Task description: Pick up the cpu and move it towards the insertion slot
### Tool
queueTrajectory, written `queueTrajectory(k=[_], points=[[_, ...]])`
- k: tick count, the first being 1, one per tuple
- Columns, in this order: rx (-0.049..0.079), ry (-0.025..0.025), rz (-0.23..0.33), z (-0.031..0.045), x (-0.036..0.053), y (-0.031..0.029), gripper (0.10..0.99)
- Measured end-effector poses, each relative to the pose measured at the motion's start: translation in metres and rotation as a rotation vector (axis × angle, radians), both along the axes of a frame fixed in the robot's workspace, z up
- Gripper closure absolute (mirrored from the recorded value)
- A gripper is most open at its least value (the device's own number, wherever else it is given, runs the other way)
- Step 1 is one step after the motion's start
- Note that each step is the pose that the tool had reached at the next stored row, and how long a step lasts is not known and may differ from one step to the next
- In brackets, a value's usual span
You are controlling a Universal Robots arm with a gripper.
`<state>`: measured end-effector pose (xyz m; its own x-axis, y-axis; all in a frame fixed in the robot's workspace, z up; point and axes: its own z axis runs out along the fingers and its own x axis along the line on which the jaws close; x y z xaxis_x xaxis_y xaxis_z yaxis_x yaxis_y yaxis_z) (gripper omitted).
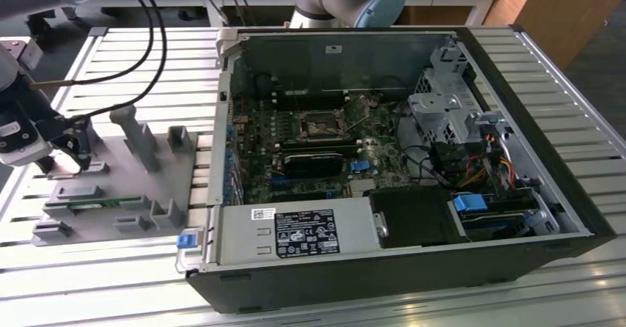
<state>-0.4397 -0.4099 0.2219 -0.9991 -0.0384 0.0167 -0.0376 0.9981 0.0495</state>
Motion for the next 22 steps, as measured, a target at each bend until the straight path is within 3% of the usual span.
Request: queueTrajectory(k=[22], points=[[0.000,0.0000,0.000,0.0234,0.0000,0.0001,0.541]])
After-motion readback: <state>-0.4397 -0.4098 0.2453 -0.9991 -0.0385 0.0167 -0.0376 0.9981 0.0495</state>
